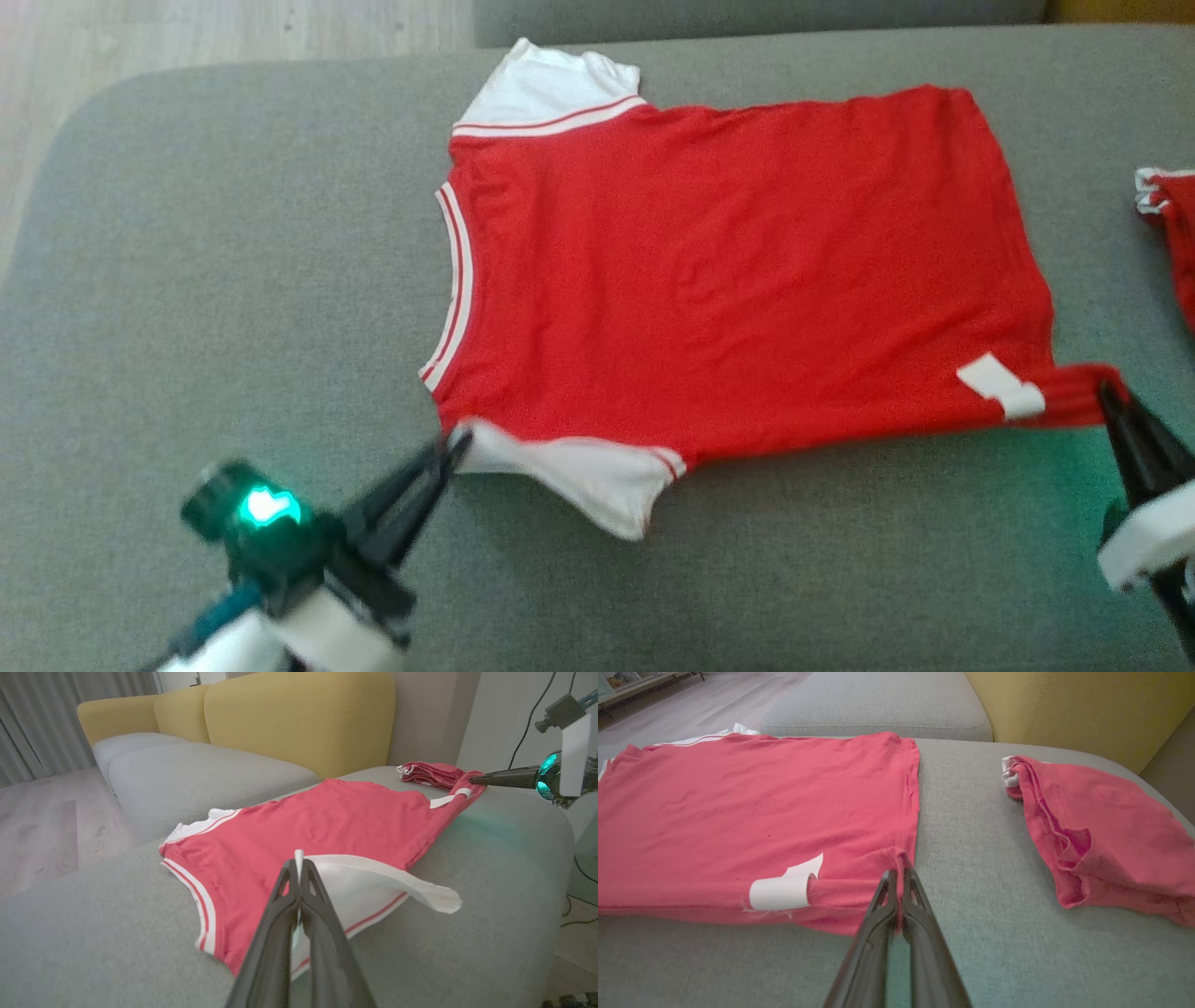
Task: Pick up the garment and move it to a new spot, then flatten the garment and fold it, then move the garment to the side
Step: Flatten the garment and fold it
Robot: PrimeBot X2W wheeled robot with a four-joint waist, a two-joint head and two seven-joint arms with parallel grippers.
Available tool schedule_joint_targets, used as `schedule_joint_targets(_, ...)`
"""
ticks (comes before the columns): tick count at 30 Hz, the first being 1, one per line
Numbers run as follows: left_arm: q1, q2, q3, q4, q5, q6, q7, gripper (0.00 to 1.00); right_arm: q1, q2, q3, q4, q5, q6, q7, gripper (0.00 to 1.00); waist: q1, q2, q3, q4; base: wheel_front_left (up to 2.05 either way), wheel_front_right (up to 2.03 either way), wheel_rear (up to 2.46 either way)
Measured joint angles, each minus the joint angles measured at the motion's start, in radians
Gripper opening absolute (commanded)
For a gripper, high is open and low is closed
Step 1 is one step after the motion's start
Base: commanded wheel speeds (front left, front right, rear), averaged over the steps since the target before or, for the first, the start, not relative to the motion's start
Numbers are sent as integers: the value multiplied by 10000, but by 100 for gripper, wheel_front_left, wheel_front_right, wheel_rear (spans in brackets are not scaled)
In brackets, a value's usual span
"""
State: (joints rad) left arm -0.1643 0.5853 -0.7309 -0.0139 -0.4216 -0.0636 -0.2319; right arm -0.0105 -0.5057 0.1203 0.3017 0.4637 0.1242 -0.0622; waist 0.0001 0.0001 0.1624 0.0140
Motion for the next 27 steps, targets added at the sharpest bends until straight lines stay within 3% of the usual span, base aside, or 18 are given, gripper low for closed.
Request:
schedule_joint_targets(8,-2775,-472,140,1482,0,-443,31,0,-2113,226,180,533,-92,0,721,0,1,0,809,-122,0,0,0)
schedule_joint_targets(20,-5279,-1152,-81,3348,0,-614,-174,0,-4745,198,1231,2566,-163,0,88,0,2,-1,1575,-328,0,0,0)
schedule_joint_targets(21,-5343,-1185,-75,3488,0,-616,-178,4,-4860,203,1356,2660,-153,0,29,25,1,0,1595,-348,0,0,0)
schedule_joint_targets(22,-5389,-1229,-73,3657,0,-616,-209,45,-4947,219,1396,2765,-102,0,-115,100,0,0,1610,-362,0,0,0)
schedule_joint_targets(23,-5423,-1279,-61,3799,2,-616,-219,100,-4996,230,1396,2880,-54,0,-314,100,0,-1,1618,-366,0,0,0)
schedule_joint_targets(27,-5385,-1622,305,4044,-2,-571,-234,100,-5081,343,1599,3218,44,0,-1049,100,0,-1,1548,-390,0,0,0)
